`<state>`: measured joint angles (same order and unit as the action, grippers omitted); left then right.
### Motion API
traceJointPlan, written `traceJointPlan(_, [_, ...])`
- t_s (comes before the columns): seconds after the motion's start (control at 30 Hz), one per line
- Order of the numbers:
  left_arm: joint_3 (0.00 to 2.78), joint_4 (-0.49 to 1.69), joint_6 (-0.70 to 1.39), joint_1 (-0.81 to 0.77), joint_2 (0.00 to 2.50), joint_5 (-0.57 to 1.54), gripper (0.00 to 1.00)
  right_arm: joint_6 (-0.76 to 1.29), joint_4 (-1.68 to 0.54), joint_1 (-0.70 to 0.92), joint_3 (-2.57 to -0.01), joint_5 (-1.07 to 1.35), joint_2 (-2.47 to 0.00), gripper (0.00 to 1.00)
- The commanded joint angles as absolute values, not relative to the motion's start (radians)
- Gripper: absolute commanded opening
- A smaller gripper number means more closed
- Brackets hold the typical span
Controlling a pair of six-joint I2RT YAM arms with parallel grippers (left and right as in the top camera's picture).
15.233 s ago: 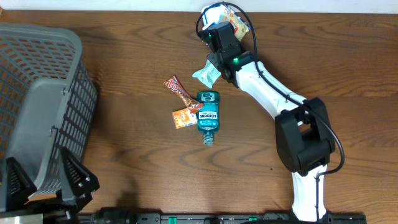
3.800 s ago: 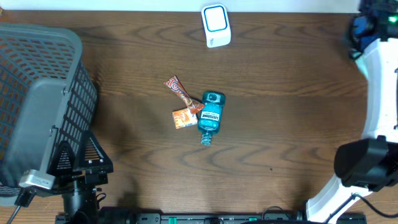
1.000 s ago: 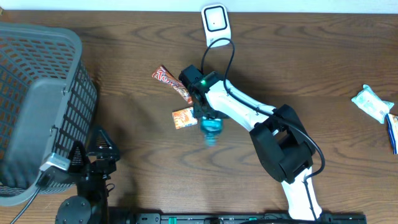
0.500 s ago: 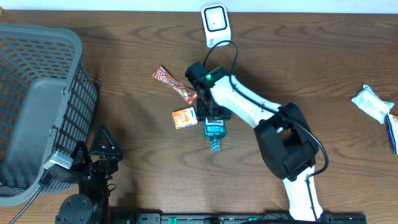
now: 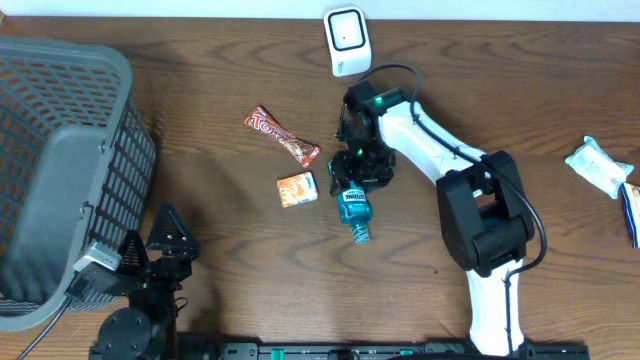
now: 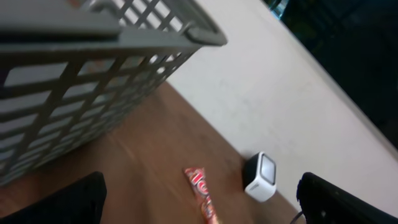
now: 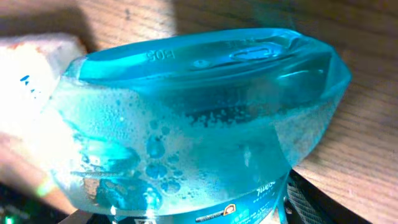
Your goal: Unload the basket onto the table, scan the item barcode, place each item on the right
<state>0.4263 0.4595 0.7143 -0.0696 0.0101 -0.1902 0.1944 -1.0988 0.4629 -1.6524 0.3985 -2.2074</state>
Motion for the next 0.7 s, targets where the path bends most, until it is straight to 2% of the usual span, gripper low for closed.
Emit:
traceJointPlan(0.0, [0.423, 0.474, 0.72, -0.075, 0.004, -0.203, 0.98, 0.042, -1.093, 0.458, -1.62, 0.443, -2.25, 0.16])
traceJointPlan(0.4, [0.423, 0.475, 0.72, -0.075, 0.004, -0.203, 0.98, -0.395, -1.156, 0.458, -1.615, 0.736, -2.25, 0.13])
traceJointPlan(0.57, [0.423, 0.476, 0.72, -0.075, 0.004, -0.203, 0.98, -0.448, -1.151, 0.458, -1.594, 0.608, -2.25, 0.14])
traceJointPlan(0.67, [0.423, 0.49, 0.72, -0.075, 0.004, -0.203, 0.98, -0.396, -1.133, 0.458, -1.571, 0.464, -2.25, 0.09])
